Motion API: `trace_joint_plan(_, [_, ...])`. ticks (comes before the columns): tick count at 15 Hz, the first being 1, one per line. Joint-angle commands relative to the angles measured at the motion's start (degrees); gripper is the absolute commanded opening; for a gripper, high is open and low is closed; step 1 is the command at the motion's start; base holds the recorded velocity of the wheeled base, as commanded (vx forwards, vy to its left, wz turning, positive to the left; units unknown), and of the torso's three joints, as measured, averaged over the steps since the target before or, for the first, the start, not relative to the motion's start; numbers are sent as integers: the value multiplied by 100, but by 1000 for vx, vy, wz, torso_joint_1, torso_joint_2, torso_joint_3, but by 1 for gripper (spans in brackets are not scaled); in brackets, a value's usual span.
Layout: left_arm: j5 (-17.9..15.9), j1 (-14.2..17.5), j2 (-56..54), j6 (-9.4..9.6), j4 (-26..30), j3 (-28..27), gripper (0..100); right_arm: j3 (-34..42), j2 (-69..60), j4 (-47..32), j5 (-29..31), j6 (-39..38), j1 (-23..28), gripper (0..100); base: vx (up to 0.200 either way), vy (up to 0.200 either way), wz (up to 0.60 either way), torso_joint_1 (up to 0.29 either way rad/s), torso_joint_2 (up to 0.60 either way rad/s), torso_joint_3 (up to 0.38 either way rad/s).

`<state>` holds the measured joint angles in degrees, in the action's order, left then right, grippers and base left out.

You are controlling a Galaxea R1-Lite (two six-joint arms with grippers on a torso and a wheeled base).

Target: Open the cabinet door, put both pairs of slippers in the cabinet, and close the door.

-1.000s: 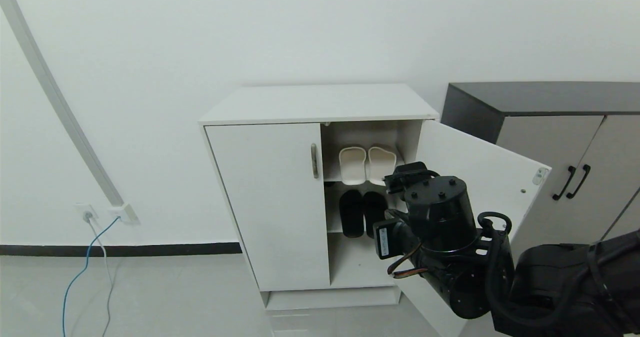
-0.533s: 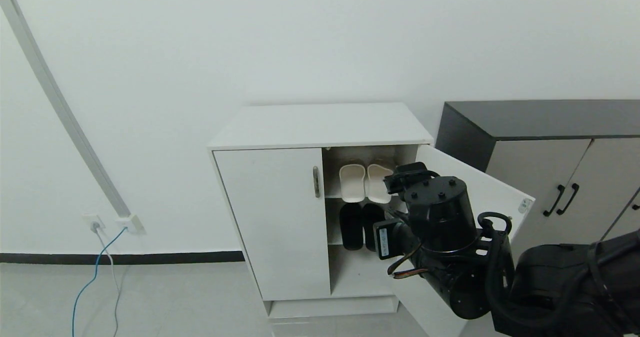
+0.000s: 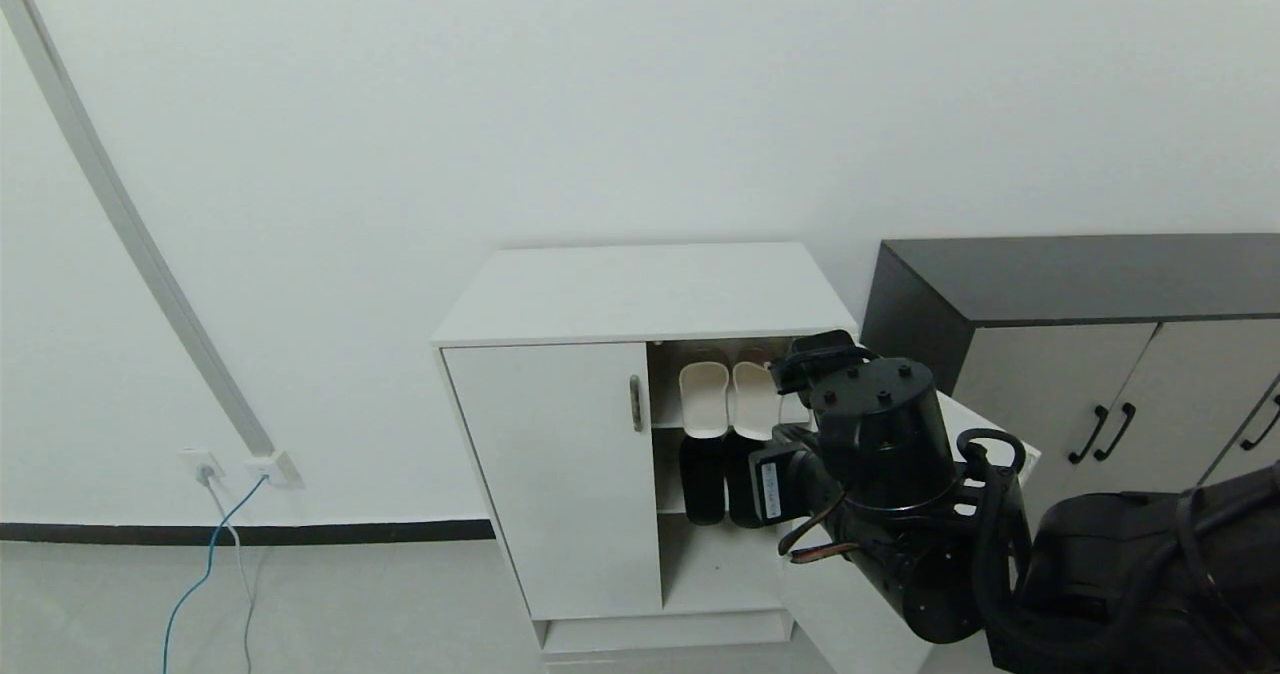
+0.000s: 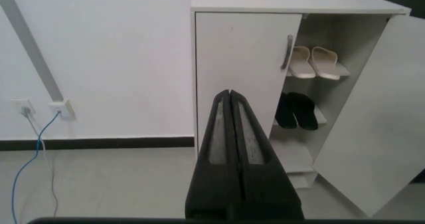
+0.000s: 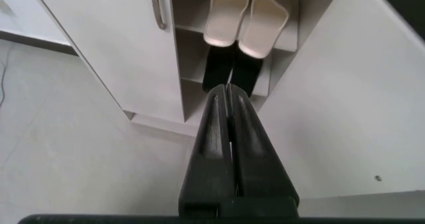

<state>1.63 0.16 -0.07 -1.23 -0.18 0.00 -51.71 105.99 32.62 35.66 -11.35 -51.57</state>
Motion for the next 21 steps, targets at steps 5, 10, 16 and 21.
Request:
trace_joint_plan(5, [4,2,7,0,1,0,0,74,-25,-1,-103,10,-3,0,0,0,0,25,-47,-29])
trace_joint_plan(10, [4,2,7,0,1,0,0,135,-69,-1,-120,54,-20,0,0,0,-240,1,0,-1])
trace_joint_plan(16, [4,2,7,-9,-8,0,0,161,-69,34,-164,80,-20,0,0,0,-600,7,2,0])
trace_joint_plan(21, [4,2,7,-9,-8,0,0,276,-60,209,-270,151,-20,0,0,0,0,0,0,0])
